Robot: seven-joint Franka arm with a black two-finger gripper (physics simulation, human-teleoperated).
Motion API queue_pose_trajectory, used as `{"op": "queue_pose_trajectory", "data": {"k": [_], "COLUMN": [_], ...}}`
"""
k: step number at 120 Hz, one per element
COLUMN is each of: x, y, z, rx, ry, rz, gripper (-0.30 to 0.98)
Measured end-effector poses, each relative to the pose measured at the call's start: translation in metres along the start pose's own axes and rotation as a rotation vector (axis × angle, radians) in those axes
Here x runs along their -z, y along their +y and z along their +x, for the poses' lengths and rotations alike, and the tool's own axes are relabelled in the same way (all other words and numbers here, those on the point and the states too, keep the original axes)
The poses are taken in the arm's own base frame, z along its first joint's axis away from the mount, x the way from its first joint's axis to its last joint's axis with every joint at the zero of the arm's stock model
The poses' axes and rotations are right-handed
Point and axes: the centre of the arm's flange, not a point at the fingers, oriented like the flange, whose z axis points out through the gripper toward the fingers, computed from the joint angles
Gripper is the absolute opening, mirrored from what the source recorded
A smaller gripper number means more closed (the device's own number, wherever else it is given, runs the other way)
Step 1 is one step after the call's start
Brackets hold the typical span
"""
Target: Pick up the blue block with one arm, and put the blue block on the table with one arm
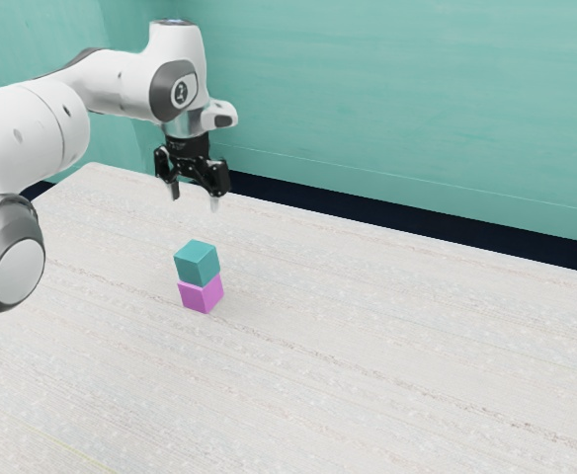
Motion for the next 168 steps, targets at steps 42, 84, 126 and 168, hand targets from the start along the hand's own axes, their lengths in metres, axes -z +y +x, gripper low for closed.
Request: {"op": "queue_pose_trajectory", "data": {"k": [42,84,126,168], "x": [-0.049,-0.077,-0.09,-0.111], "y": [-0.014,-0.002,-0.013,-0.013], "z": [-0.03,-0.043,-0.035,-0.029], "rx": [0.002,-0.124,-0.16,-0.182], "ry": [0.041,0.056,0.08,0.081], "rz": [-0.058,-0.063,-0.039,-0.035], "gripper": [0.69,0.69,0.69,0.69]}}
